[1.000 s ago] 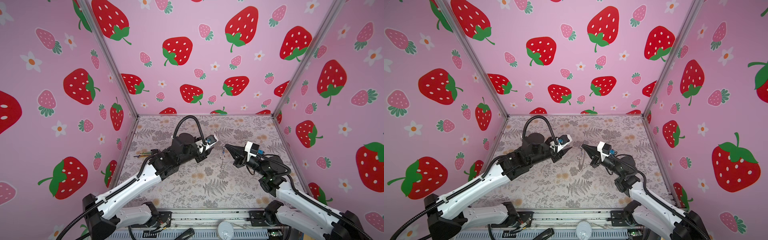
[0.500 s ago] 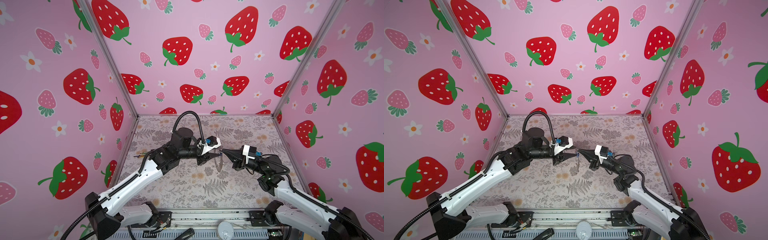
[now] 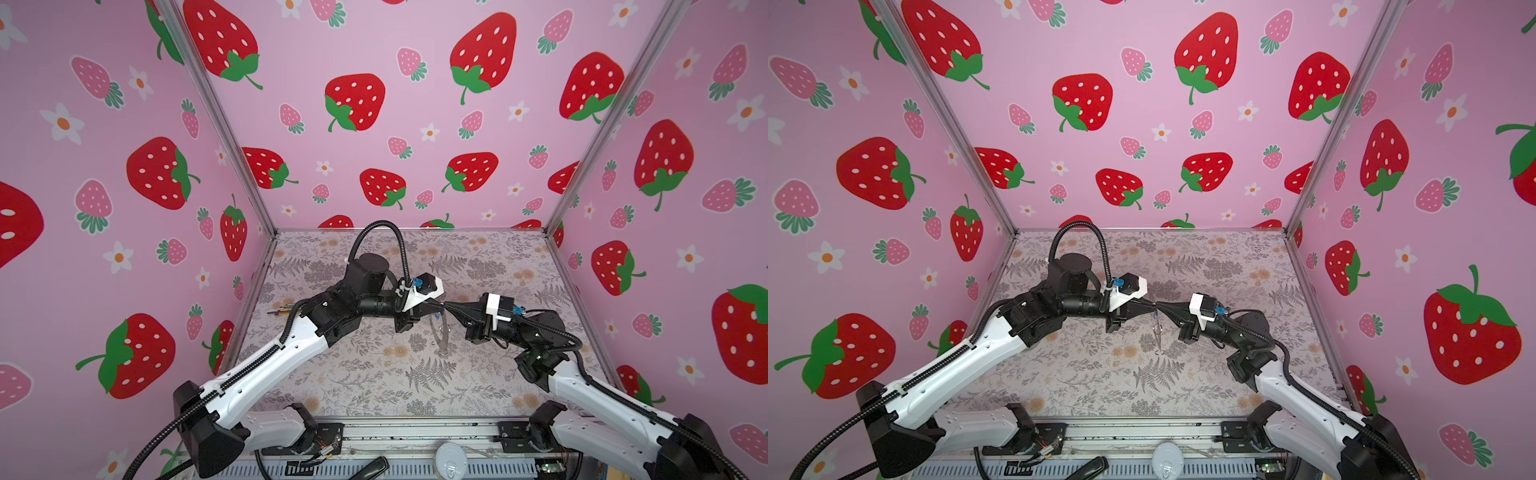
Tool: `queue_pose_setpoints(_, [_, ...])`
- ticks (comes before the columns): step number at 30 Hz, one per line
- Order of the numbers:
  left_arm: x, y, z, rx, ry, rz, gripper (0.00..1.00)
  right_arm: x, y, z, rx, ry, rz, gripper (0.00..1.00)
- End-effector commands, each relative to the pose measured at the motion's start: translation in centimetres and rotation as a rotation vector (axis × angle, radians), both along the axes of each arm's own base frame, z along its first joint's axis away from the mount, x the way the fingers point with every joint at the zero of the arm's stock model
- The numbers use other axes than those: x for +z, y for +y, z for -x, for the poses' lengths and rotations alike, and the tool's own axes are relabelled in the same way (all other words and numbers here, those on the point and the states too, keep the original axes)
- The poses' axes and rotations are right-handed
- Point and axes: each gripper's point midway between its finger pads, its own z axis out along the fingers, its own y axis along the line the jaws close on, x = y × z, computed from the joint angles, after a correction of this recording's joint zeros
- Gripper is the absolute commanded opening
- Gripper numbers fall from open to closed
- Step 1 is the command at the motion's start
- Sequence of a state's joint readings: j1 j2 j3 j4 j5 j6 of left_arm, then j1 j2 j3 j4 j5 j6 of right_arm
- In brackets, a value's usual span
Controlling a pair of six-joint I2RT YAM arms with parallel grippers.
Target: Put the keys on the keyring
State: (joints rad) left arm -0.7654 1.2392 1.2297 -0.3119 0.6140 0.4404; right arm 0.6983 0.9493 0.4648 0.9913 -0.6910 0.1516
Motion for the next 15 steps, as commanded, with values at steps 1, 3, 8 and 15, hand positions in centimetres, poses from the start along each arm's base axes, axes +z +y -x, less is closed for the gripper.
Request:
queue_pose_setpoints(1, [1.8, -0.2, 0.2, -0.033, -0.034, 0.021, 0.0, 1.6, -0.3, 0.4, 0.001, -0.058, -0.04, 0.0])
queue_pose_setpoints(3, [1.9, -0.1, 0.3, -0.035, -0.042, 0.009, 0.0, 1.4, -0.3, 0.2, -0.022, -0.066, -0.025, 0.11])
queue_pose_setpoints(8, [1.2, 0.8, -0.5, 0.023, -0.065, -0.11, 0.0, 1.1, -0.6, -1.1, -0.155, -0.145, 0.097, 0.27])
queue_pose_setpoints(15, [-0.9, 1.4, -0.7, 0.057, -0.107, -0.397, 0.0, 0.5, -0.4, -0.8, -0.156, -0.229, 0.221, 0.24])
